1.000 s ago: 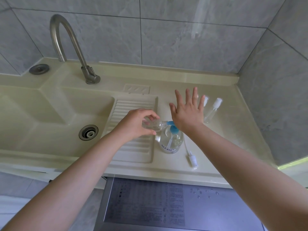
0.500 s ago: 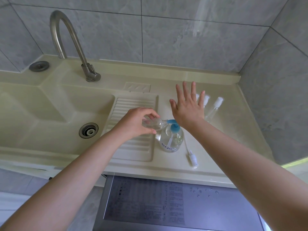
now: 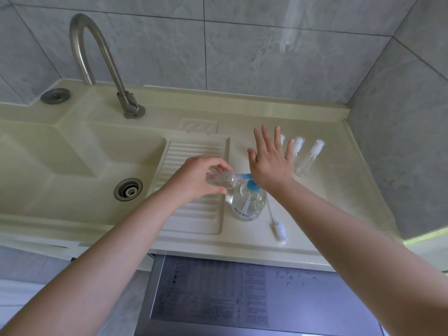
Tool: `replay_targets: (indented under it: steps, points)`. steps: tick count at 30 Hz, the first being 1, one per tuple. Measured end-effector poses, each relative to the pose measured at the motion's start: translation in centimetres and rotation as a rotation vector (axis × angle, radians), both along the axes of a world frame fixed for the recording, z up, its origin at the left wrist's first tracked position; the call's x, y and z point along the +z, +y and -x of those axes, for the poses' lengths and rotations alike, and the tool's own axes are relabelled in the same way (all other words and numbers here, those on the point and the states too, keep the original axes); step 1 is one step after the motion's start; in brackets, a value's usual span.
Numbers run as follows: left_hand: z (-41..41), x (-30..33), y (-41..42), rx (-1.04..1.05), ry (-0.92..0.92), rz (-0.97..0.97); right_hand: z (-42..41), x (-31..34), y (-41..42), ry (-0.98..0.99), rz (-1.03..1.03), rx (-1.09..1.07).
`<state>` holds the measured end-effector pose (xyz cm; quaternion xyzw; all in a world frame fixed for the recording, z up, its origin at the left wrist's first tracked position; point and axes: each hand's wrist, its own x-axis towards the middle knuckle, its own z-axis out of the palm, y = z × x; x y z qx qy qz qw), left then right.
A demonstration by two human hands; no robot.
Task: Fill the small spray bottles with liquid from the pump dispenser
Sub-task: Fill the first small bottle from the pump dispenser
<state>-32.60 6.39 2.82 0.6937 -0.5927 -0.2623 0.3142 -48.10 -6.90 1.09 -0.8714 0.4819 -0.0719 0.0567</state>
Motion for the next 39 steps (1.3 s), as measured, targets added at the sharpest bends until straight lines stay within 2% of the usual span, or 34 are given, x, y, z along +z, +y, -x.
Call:
replay_targets:
  steps: [8,13,21,25,32,37,39]
  points:
    - [-0.1,-0.2,-0.2,0.007,-0.014,-0.016,0.1,0.5,-0.5,0.036,0.055,0.034]
    - [-0.1,-0.1,-0.2,0.005,-0.02,-0.02,-0.1,-0.4,0.1,-0.068,-0.06,0.016]
    - [-0.3,-0.1,-0.2,0.003,-0.029,-0.023,-0.1,0.4,-0.4,-0.042,-0.005,0.063]
    - [-0.2,-0.1,-0.2,-0.01,-0.016,-0.021,0.1,-0.5,-0.1,-0.113,-0.15,0.047]
    - [-0.4,-0.2,-0.3,-0.011,-0.028,-0.011,0.3,0.4,-0.5,-0.052,-0.078,0.081]
    - [-0.4,-0.3,-0.5,-0.013,-0.021,-0.008,0.2,-0.4,-0.3,-0.068,-0.235,0.014]
    - [-0.4,-0.4,-0.5,-0.013,-0.02,-0.01,0.3,-0.3,-0.3,-0.05,-0.176,0.025]
